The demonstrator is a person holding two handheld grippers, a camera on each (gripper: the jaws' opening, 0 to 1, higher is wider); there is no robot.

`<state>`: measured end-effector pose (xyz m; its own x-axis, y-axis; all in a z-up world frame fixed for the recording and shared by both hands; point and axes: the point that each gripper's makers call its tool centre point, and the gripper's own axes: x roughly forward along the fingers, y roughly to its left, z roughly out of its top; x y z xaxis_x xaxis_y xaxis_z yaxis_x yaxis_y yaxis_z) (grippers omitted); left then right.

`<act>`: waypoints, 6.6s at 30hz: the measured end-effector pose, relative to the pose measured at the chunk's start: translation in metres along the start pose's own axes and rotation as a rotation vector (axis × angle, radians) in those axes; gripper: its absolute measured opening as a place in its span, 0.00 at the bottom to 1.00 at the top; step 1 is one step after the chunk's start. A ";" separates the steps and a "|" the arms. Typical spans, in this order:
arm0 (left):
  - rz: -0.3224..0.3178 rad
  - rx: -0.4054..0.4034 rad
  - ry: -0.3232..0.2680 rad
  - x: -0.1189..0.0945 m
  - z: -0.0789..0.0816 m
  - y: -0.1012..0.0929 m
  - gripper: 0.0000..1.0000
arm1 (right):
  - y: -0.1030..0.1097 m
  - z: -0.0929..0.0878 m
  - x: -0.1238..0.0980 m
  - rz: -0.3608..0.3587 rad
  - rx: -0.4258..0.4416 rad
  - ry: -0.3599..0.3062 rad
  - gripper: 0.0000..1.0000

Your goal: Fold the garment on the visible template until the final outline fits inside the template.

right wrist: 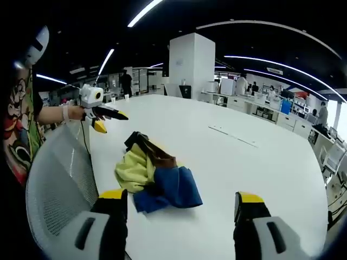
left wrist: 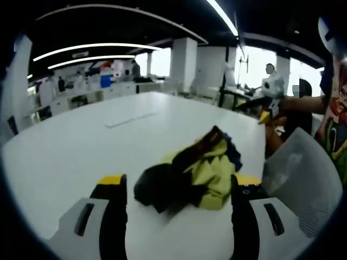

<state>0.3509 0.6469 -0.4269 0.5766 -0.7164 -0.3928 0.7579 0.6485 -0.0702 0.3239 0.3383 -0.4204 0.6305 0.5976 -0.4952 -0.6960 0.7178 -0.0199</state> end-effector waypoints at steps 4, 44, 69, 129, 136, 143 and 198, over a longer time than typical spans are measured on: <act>0.002 -0.003 -0.003 -0.002 -0.001 0.001 0.75 | -0.001 0.000 -0.001 -0.001 -0.003 0.006 0.78; 0.022 0.005 -0.007 -0.012 0.004 0.004 0.65 | -0.010 -0.008 -0.006 -0.030 0.003 0.024 0.78; -0.015 0.039 0.004 0.012 -0.005 0.007 0.26 | 0.011 -0.013 0.026 0.099 -0.020 0.126 0.29; -0.049 0.021 0.074 0.036 0.002 -0.001 0.00 | 0.013 0.012 0.052 0.084 0.004 0.021 0.00; -0.021 -0.001 -0.015 0.019 0.039 0.005 0.00 | 0.012 0.069 0.031 0.036 -0.059 -0.100 0.00; 0.015 -0.007 -0.124 -0.001 0.081 0.018 0.00 | -0.003 0.118 0.004 -0.023 -0.121 -0.205 0.00; 0.051 -0.244 0.027 0.145 0.075 0.167 0.00 | -0.157 0.138 0.141 -0.137 0.144 -0.190 0.00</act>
<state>0.5841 0.6324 -0.4267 0.6014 -0.6764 -0.4252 0.6304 0.7287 -0.2676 0.5698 0.3588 -0.3669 0.7782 0.5379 -0.3241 -0.5521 0.8320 0.0551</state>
